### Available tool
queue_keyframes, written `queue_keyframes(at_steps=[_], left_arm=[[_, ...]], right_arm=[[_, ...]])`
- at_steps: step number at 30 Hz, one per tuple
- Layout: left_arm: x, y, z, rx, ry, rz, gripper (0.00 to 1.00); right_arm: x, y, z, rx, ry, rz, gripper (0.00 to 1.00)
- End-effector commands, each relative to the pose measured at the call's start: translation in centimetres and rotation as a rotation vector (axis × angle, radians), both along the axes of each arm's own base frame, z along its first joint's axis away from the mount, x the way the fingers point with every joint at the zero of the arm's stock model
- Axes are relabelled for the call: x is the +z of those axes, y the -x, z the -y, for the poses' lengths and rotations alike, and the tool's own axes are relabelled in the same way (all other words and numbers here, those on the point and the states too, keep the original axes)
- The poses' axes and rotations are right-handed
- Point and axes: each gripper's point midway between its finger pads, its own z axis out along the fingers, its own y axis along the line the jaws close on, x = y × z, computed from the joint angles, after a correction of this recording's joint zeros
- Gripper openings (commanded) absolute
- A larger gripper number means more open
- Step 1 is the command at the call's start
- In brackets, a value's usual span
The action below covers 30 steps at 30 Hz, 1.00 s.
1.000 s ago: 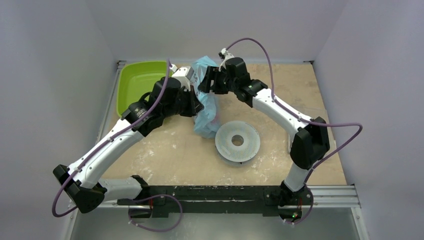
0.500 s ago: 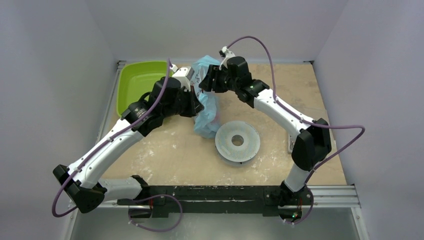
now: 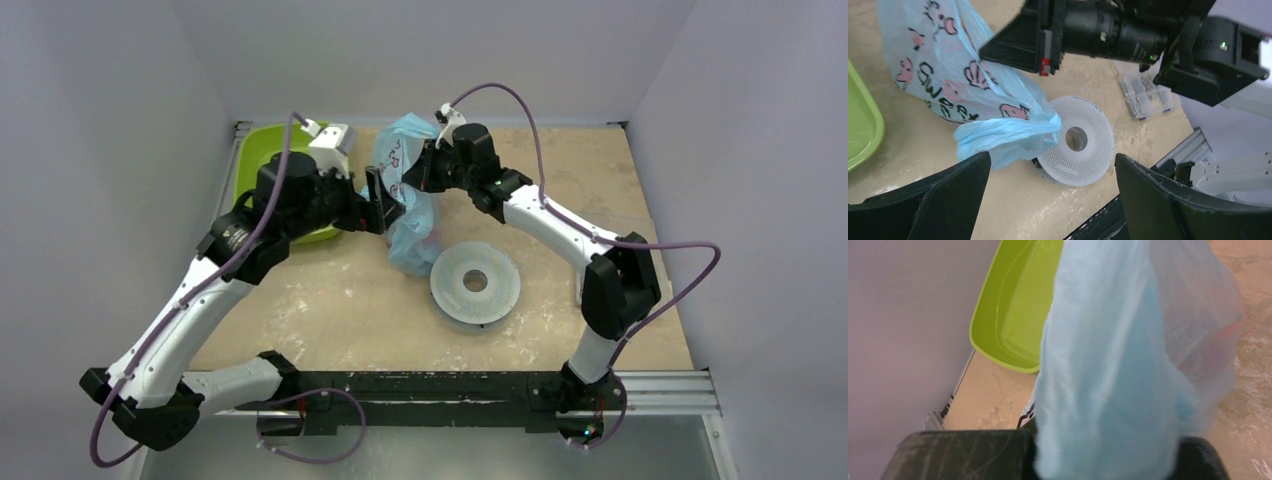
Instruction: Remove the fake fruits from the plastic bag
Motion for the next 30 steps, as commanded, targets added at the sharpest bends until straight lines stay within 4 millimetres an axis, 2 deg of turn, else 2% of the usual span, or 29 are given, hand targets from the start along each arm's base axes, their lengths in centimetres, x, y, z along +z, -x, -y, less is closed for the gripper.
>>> queue_keyframes(at_steps=[1,4,7,10,15,18,28,30], left_arm=[[3.2,-1.1,-3.7,0.082,0.034,0.063,0.97],[2.5,-3.2,-5.6,0.185,0.035,0.016,0.96],[1.3,-5.5,-6.4,0.243,0.057,-0.044,0.91],[0.1,-7.7,-6.0,0.259,0.109,-0.097,0.89],[-2.9,-10.6,-3.2,0.175,0.153,-0.219,0.90],[-5.1,-11.4,-2.5,0.172,0.149,-0.286,0.90],[-11.7,-11.6,-1.0,0.182,0.038,-0.400,0.91],[-12.9,-11.7,-1.1,0.189,0.009,-0.421,0.89]], right_arm=[[5.0,0.9,-1.0,0.080,-0.103,0.138,0.00],[5.0,1.0,-1.0,0.084,-0.102,0.133,0.00],[5.4,1.2,-0.9,0.083,-0.112,0.144,0.00],[5.7,1.4,-0.8,0.089,-0.112,0.149,0.00],[6.5,1.7,-0.6,0.090,-0.123,0.161,0.00],[6.8,2.0,-0.7,0.100,-0.132,0.164,0.00],[7.3,2.5,-0.3,0.099,-0.147,0.174,0.00],[7.3,2.4,-0.3,0.094,-0.147,0.174,0.00]])
